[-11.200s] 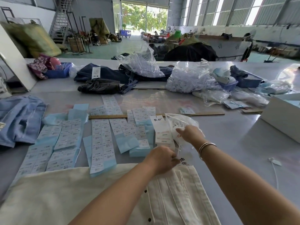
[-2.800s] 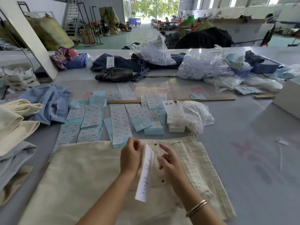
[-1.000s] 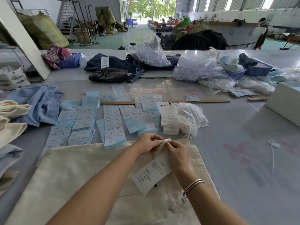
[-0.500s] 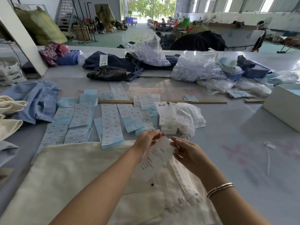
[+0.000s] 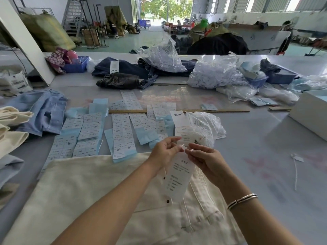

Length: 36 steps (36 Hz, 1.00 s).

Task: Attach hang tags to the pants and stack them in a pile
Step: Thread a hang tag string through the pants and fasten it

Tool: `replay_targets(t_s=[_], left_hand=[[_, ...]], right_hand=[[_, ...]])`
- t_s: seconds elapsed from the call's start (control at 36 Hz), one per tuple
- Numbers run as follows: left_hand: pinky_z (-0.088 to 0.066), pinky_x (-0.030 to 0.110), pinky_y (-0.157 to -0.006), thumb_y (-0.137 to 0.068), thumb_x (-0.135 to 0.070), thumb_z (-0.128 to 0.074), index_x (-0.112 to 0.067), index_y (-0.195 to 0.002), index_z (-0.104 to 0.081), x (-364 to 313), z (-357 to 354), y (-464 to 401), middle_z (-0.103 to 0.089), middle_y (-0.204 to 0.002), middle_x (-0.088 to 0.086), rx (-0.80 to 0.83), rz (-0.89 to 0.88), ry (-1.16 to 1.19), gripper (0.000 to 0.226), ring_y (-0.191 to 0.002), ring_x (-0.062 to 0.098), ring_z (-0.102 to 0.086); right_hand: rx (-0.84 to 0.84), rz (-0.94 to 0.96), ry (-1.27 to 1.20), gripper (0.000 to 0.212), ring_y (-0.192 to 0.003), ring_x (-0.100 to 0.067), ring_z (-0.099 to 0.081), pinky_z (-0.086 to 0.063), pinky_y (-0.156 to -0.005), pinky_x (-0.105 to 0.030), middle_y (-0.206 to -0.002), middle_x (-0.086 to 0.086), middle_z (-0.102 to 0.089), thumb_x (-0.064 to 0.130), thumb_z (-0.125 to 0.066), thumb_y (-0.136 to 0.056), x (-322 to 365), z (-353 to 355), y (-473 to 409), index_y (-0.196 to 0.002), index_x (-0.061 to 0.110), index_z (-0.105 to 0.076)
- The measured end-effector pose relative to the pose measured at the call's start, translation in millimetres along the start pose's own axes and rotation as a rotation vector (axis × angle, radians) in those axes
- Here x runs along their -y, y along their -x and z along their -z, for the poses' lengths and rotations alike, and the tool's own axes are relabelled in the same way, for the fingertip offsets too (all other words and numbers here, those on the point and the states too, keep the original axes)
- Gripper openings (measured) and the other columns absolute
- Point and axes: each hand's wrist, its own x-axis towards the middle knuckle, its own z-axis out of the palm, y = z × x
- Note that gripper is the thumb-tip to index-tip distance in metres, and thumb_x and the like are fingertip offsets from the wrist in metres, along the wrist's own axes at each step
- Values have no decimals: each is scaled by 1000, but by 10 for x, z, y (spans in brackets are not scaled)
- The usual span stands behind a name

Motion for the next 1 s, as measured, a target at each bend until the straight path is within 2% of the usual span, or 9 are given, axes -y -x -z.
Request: replay_targets(t_s=[0.11, 0.19, 0.36, 0.44, 0.53, 0.64, 0.78, 0.92, 1.0], left_hand=[[-53, 16, -65, -94, -12, -58, -18, -106, -66, -43, -3, 26, -71, -88, -1, 26, 56, -59, 15, -78, 9, -67], [-52, 16, -64, -92, -15, -63, -21, -98, -69, -43, -5, 54, -72, -90, -1, 18, 72, -58, 11, -81, 9, -67], [-53, 17, -69, -86, -13, -69, -20, -89, -70, -74, -42, 93, -74, -87, -2, -42, 9, 67, 7, -82, 10, -69], [-53, 18, -72, -90, -8, -64, -17, -91, -64, -107, -67, 115, -73, -87, 0, -59, -45, 82, 10, -85, 11, -69], [-56, 28, -76, -92, -10, -61, -21, -91, -61, -125, -85, 133, -71, -87, 2, -76, -95, -27, 12, -86, 17, -68], [-57, 36, -82, -92, -9, -60, -26, -92, -61, -114, -112, 159, -70, -84, 2, -83, -140, -73, 17, -81, 14, -68], [-55, 48, -85, -92, -12, -62, -29, -91, -62, -96, -136, 165, -72, -89, 7, -100, -154, -113, 17, -86, 27, -69], [-52, 52, -90, -92, -7, -59, -23, -85, -61, -79, -119, 174, -70, -85, 10, -106, -154, -109, 16, -86, 31, -69], [-53, 50, -88, -93, -8, -58, -23, -90, -60, -84, -115, 179, -72, -84, 6, -98, -163, -143, 15, -84, 26, -70]], right_hand=[[-28, 57, 169, 22, -78, -22, -72, -58, -67, -22, -84, -19, -72, -1, -73, -70, 22, -22, 16, -92, -3, -69], [-77, 110, 295, 10, -70, -17, -71, -57, -64, -21, -76, -13, -72, 3, -70, -80, 28, -35, 19, -89, 1, -71], [-183, 223, 411, 3, -60, -8, -52, -44, -61, -21, -68, 0, -65, 14, -73, -81, 45, -90, 8, -79, 11, -74], [-150, 239, 381, 2, -64, -12, -51, -43, -66, -25, -71, -3, -64, 10, -71, -82, 55, -130, 24, -83, 8, -71], [-99, 237, 365, 2, -63, -14, -54, -46, -69, -28, -69, -4, -65, 7, -68, -83, 54, -159, 43, -85, 5, -69], [-48, 227, 318, 3, -60, -14, -56, -49, -65, -25, -68, -6, -66, 3, -63, -87, 36, -197, 49, -86, 4, -66], [-4, 129, 90, 13, -56, -12, -56, -51, -58, -19, -70, -10, -62, -2, -60, -86, 5, -208, 20, -98, -5, -63], [10, 47, -34, 8, -56, -14, -59, -49, -51, -19, -68, -11, -64, 6, -63, -85, -58, -191, -21, -82, 0, -67], [-24, -3, -87, 19, -55, -16, -62, -50, -49, -20, -68, -13, -67, 7, -64, -84, -70, -184, -53, -68, 4, -73]])
